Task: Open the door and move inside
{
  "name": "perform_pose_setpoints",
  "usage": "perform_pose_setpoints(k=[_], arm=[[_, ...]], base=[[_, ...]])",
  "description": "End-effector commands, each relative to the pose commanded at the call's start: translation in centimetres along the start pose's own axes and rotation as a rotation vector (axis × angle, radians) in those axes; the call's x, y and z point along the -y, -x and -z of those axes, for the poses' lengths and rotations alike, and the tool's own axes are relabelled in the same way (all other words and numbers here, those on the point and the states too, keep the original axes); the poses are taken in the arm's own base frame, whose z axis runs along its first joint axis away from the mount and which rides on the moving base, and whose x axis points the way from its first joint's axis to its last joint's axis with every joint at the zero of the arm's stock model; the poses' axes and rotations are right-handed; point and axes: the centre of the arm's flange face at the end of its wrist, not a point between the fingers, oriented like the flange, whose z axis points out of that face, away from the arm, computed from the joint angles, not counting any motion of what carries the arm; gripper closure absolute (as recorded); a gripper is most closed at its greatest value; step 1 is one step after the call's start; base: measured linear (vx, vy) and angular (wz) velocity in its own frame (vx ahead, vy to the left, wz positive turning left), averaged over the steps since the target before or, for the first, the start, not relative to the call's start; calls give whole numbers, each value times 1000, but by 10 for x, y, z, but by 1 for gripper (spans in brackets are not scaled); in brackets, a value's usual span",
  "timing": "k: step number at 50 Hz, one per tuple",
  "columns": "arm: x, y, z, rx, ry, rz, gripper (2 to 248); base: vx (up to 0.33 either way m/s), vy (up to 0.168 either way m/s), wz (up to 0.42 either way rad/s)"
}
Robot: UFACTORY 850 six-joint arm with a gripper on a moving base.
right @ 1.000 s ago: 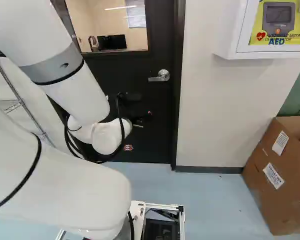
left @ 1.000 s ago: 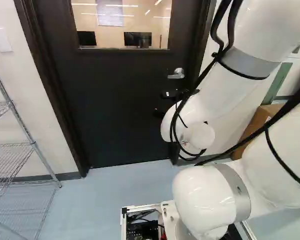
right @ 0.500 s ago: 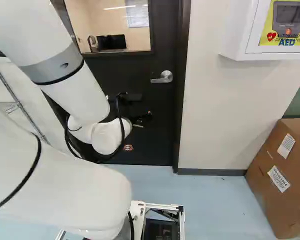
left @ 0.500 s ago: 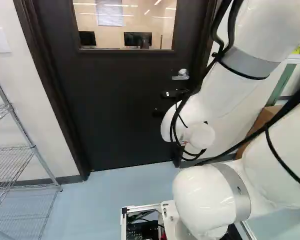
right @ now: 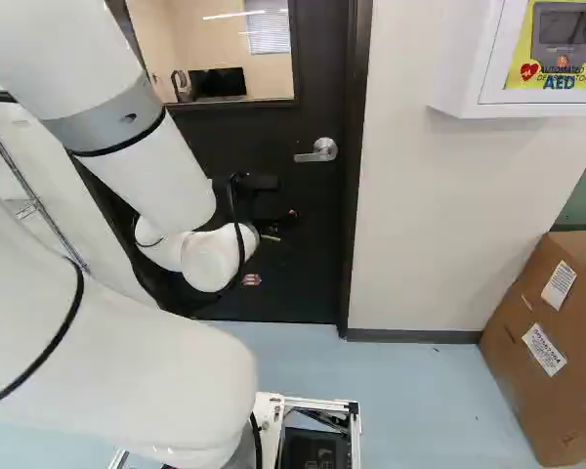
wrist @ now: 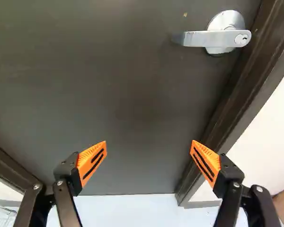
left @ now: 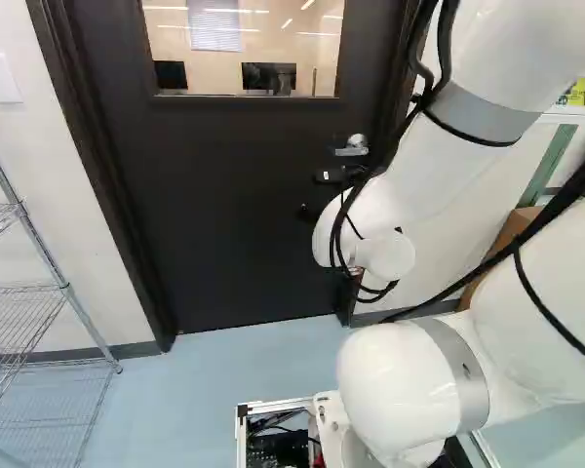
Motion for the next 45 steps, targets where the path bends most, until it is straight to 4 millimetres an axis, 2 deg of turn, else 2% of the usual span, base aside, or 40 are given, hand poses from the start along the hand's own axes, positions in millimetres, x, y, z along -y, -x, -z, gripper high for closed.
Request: perform_pose_setpoints(k=[20, 45], arm=[[0, -27, -16, -48, 0, 0, 3], [0, -55, -22, -113, 0, 0, 3]], base=[[0, 0, 0], [0, 0, 0]])
